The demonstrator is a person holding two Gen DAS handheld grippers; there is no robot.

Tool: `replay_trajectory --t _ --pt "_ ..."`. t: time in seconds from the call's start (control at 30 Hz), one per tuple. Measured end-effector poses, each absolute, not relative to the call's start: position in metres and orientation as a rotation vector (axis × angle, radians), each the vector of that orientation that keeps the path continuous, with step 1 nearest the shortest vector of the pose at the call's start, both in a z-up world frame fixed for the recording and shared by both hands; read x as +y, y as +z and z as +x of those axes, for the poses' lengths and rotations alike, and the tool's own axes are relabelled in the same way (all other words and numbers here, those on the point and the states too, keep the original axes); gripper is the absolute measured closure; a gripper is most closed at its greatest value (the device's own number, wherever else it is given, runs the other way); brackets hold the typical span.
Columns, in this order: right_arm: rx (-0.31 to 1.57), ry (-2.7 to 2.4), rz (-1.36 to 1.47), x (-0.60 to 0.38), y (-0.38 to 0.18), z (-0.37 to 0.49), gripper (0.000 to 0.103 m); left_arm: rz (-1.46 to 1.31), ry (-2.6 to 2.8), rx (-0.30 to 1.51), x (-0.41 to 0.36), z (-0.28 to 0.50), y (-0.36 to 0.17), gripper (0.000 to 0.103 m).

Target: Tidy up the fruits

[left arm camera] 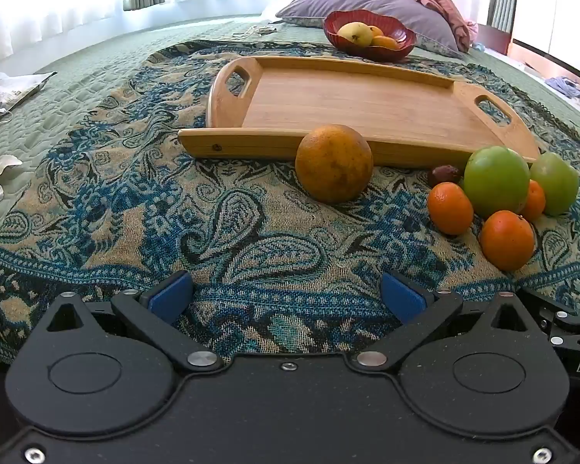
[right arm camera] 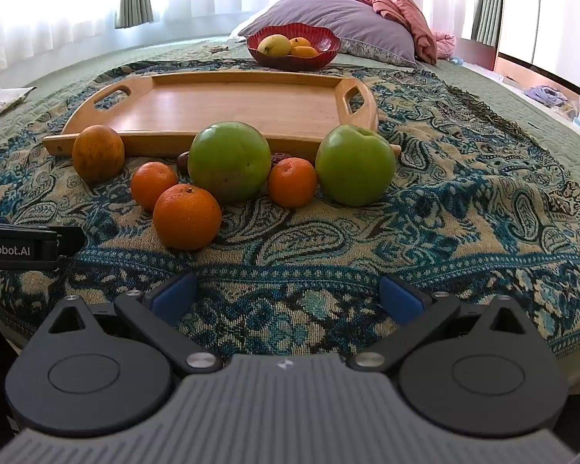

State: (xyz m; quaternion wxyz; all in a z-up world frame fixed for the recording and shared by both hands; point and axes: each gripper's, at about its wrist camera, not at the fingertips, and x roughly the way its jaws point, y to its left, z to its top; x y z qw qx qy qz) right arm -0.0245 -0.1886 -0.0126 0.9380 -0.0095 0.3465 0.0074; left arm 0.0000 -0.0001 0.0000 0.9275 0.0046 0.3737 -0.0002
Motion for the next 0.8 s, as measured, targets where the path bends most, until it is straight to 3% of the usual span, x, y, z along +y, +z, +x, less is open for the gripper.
replay_trajectory --t 0.8 --pt "0.714 0.018 -0.019 -0.1890 -0.0124 -0.0230 0.000 0.008 -0.001 0.765 0.0000 -0.0001 0.0000 0.000"
